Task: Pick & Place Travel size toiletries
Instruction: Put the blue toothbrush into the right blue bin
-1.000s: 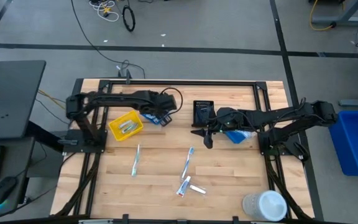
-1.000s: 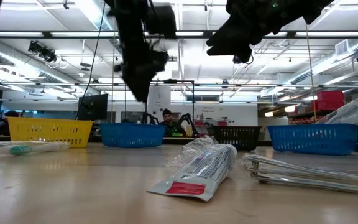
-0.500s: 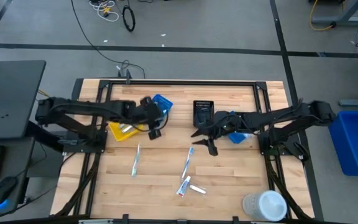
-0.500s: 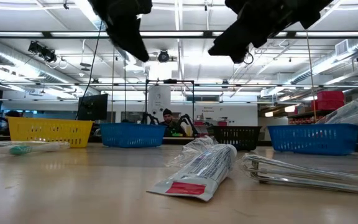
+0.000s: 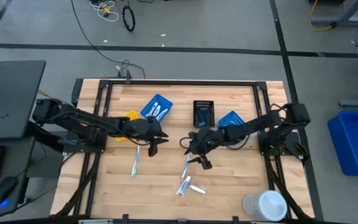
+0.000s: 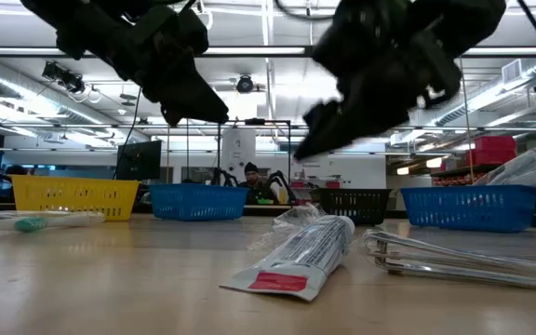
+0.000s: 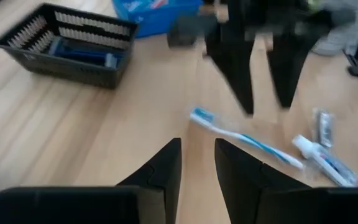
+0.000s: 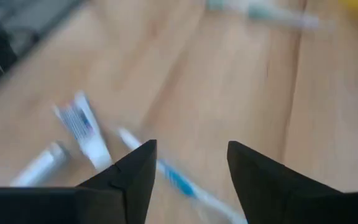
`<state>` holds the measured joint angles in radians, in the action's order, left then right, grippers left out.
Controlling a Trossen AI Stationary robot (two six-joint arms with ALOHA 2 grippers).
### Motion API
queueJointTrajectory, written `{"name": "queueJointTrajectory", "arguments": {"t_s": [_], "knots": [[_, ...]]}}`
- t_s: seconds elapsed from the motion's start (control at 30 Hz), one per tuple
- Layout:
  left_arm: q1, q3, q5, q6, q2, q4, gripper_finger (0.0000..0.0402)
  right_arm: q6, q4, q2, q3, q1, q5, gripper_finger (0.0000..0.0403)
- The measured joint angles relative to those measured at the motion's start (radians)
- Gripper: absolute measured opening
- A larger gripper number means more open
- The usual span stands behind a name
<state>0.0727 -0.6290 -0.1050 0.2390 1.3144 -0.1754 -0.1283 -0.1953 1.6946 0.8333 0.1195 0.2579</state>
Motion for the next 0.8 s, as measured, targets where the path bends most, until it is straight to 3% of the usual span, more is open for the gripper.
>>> {"name": "queueJointTrajectory", "arguments": {"t_s": [0.17,0.4,0.57,0.8], "knots": [[-0.002,0.026,-0.045,0.002,0.0,-0.02,0.0105,-0.085,0.014,0.101,0.0,-0.025,-0.065,0.0239],[-0.002,0.027,-0.035,0.007,0.0,-0.025,0.0099,-0.154,0.044,0.138,0.0,-0.077,-0.066,0.027],[-0.002,0.027,-0.034,0.0,0.0,-0.02,0.0099,-0.191,0.056,0.135,0.002,-0.096,-0.067,0.0271],[-0.002,0.027,-0.036,0.0,0.0,-0.019,0.0098,-0.222,0.236,0.105,0.093,-0.097,-0.064,0.0253]]}}
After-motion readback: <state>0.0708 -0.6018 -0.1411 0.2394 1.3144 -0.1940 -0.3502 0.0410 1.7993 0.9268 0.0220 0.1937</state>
